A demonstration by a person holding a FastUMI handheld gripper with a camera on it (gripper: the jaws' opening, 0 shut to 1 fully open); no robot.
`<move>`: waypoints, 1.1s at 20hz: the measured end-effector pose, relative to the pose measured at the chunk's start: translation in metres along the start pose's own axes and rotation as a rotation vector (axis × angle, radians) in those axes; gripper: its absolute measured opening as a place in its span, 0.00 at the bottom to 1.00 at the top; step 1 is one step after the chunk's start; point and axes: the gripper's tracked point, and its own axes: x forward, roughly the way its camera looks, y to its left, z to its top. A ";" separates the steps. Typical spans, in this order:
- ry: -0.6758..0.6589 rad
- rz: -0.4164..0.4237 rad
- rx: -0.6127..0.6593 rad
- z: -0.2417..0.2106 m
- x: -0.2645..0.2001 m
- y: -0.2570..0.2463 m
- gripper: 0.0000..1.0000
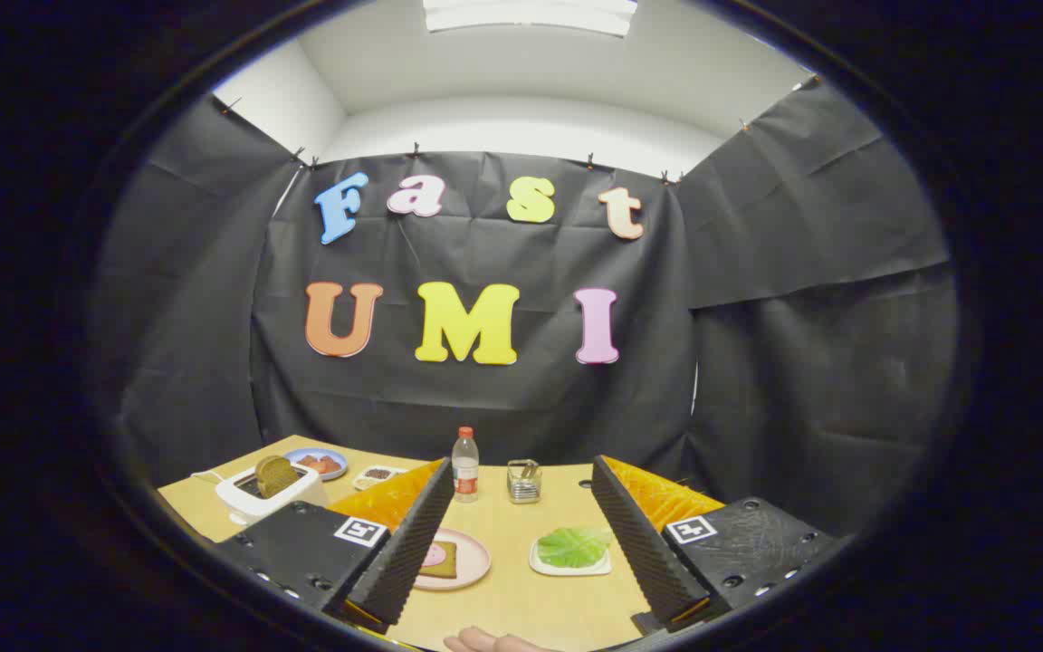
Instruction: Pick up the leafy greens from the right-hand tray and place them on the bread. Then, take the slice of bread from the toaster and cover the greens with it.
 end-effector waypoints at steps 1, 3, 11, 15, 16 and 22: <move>-0.003 -0.006 -0.003 0.001 -0.001 0.001 0.96; -0.001 0.001 0.004 0.002 -0.006 0.008 0.97; -0.006 0.013 0.009 0.013 -0.007 0.007 0.97; -0.015 0.006 0.004 0.016 0.001 -0.007 0.97; -0.019 0.005 0.012 0.017 0.006 -0.011 0.97; 0.035 -0.019 0.016 -0.015 0.051 -0.043 0.97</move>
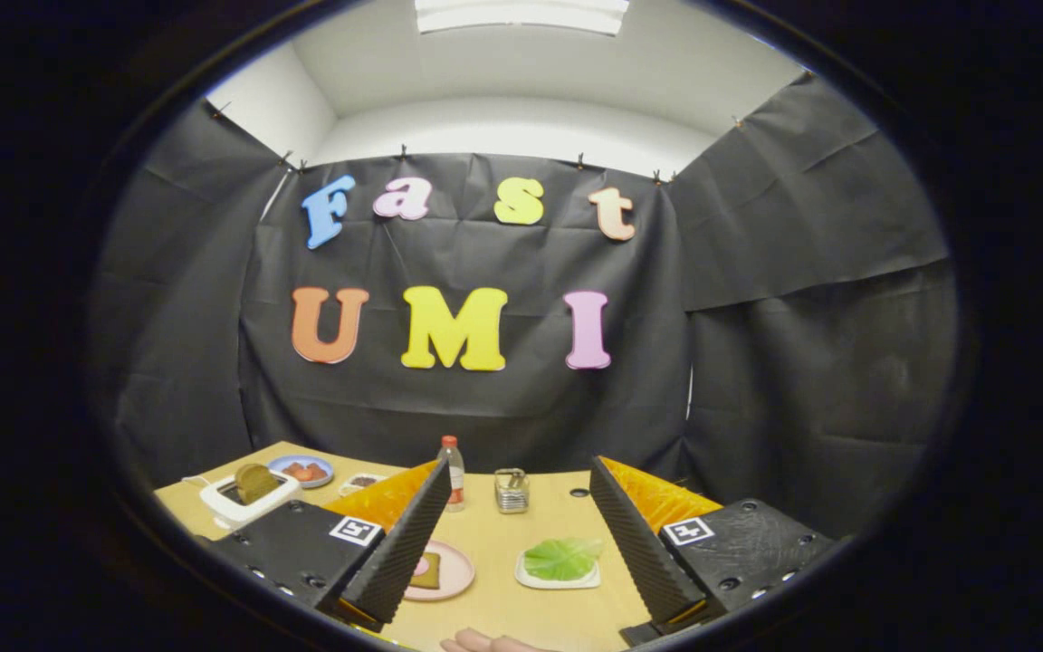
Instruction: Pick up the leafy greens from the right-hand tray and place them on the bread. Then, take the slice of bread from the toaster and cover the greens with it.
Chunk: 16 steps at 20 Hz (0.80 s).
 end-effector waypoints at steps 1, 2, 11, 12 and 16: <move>0.027 -0.013 -0.009 -0.012 0.011 -0.009 0.97; 0.052 -0.028 -0.015 -0.023 0.023 -0.019 0.97; 0.314 -0.116 0.008 -0.130 0.145 -0.096 0.97; 0.345 -0.119 0.005 -0.143 0.156 -0.099 0.97; 0.437 -0.124 0.025 -0.183 0.202 -0.106 0.97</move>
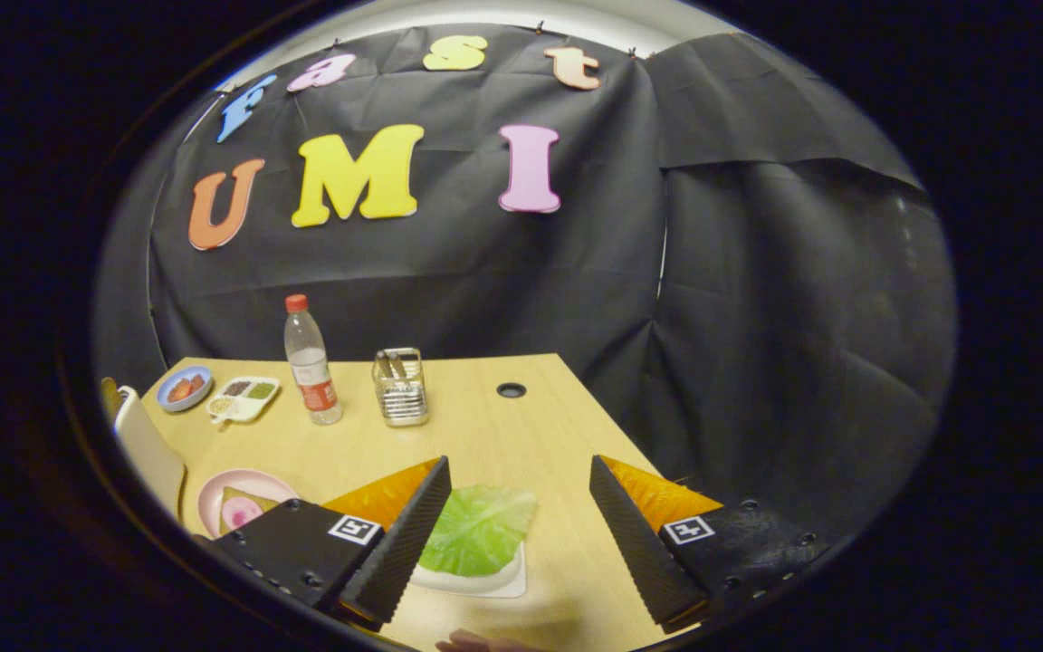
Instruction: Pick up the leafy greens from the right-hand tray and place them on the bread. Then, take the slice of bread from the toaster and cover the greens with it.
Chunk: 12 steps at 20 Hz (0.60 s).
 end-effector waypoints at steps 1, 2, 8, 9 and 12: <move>0.033 0.005 -0.001 -0.007 0.014 0.001 0.97; 0.067 0.000 -0.012 -0.015 0.028 0.000 0.97; 0.256 0.007 0.025 -0.063 0.085 -0.004 0.97; 0.281 0.007 0.022 -0.070 0.092 -0.004 0.97; 0.356 -0.007 0.013 -0.092 0.105 -0.010 0.97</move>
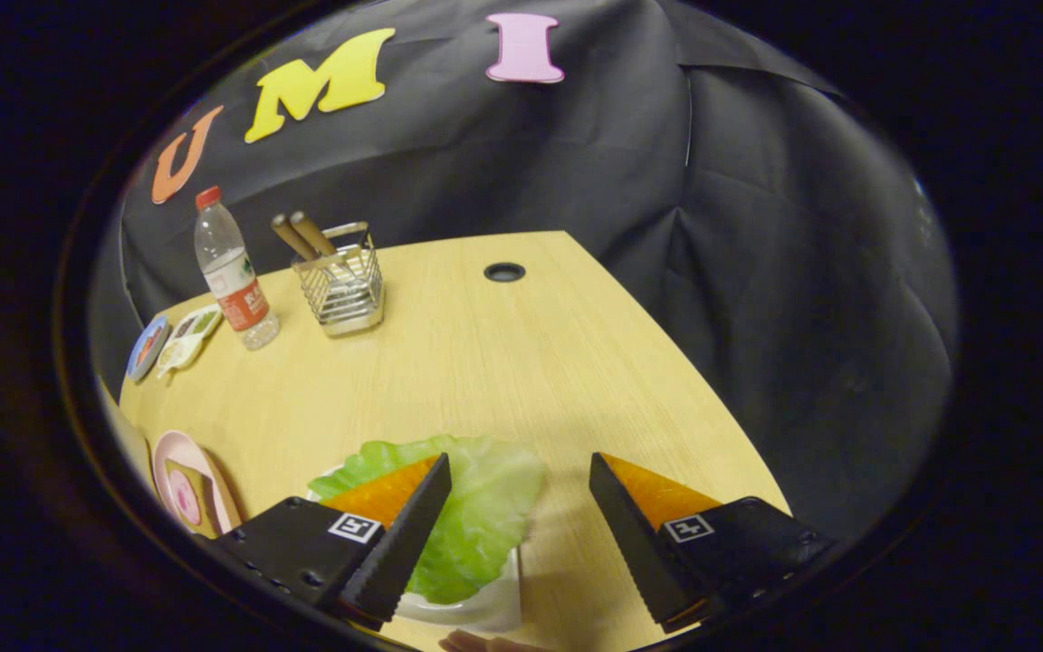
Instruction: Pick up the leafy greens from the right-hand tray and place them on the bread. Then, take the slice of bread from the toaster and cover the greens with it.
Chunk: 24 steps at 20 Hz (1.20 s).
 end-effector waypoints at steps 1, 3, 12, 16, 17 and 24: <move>0.016 0.005 0.006 -0.003 0.004 -0.001 0.97; 0.028 0.038 0.013 -0.005 0.007 0.003 0.97; -0.001 0.047 -0.215 -0.010 0.002 0.008 0.29; -0.025 0.047 -0.243 -0.007 -0.011 0.008 0.15; -0.031 0.039 -0.237 -0.005 -0.017 0.006 0.14; -0.043 0.084 -0.175 -0.004 -0.055 0.004 0.00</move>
